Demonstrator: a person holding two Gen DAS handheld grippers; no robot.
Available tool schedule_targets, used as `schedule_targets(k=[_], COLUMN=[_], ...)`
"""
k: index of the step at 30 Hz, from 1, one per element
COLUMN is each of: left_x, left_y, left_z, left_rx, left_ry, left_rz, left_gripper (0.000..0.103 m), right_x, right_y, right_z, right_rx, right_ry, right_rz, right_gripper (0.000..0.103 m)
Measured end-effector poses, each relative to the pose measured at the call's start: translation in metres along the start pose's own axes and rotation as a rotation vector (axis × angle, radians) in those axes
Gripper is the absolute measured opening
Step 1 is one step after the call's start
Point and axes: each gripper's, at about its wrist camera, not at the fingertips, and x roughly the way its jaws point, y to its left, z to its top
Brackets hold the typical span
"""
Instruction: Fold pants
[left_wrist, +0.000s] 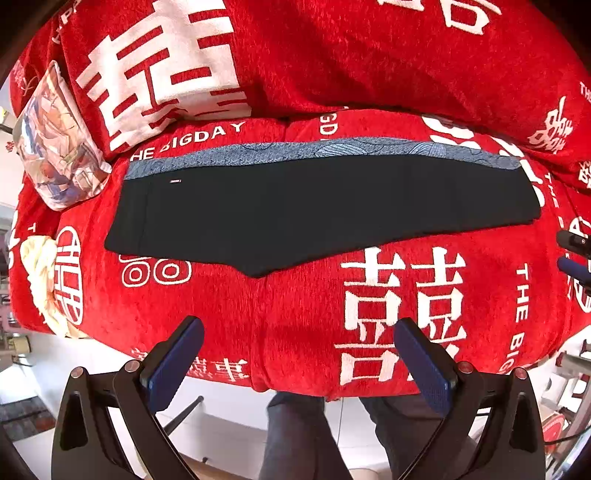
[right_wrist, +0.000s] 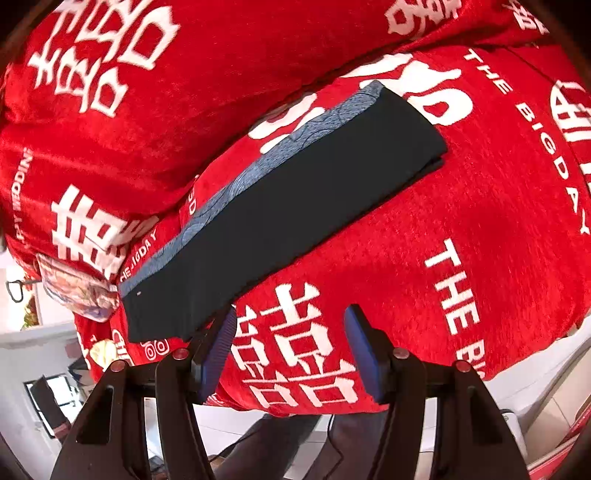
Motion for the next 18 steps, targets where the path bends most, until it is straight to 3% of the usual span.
schedule_targets(k=[18], left_x=[0.084], left_y=[-0.079], left_z=[0.076], left_rx=[0.111], left_ry=[0.034], left_rz=[0.003], left_gripper=[0.103], right_x=[0.060], right_y=[-0.082], right_z=[0.029], right_rx=[0.193], right_ry=[0.031], right_rz=[0.090], right_gripper=[0.065])
